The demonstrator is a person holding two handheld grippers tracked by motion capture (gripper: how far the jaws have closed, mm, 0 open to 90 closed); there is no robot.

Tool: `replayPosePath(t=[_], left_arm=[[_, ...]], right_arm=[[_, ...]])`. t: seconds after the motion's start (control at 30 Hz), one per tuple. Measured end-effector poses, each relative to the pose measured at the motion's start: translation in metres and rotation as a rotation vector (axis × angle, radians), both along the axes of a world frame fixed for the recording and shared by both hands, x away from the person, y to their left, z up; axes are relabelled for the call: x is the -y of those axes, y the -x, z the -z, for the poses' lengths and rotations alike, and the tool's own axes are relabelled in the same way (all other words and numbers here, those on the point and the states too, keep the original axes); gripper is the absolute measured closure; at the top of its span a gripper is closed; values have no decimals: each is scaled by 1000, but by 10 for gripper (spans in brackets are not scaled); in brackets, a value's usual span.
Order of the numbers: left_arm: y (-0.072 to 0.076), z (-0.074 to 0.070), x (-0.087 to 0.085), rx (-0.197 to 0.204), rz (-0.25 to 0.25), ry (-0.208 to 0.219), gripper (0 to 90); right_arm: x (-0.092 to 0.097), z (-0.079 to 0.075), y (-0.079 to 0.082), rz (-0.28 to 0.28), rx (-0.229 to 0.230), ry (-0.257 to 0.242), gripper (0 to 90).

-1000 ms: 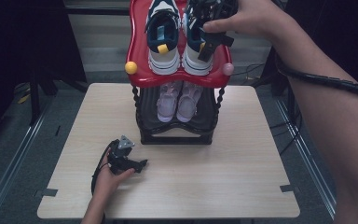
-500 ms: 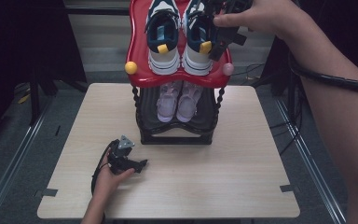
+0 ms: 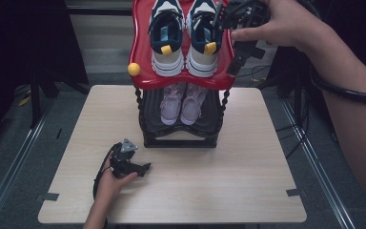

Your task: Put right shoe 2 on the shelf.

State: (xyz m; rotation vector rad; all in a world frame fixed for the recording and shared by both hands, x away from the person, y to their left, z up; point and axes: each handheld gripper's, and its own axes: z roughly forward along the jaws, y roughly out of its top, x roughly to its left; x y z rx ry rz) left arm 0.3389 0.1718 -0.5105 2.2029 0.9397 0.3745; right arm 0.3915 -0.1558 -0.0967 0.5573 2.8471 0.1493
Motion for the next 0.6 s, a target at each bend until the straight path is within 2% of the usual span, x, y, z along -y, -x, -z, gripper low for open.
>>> replayPosePath(t=[0.27, 0.37, 0.5, 0.6], left_arm=[[0, 0, 0, 0, 0, 0, 33], [0, 0, 0, 0, 0, 0, 34], [0, 0, 0, 0, 0, 0, 33], [0, 0, 0, 0, 0, 0, 34]], right_arm=[[4, 13, 6, -7, -17, 13, 159], [6, 18, 8, -18, -42, 48, 163], [10, 23, 14, -20, -47, 37, 165], [13, 25, 18, -17, -46, 47, 167]])
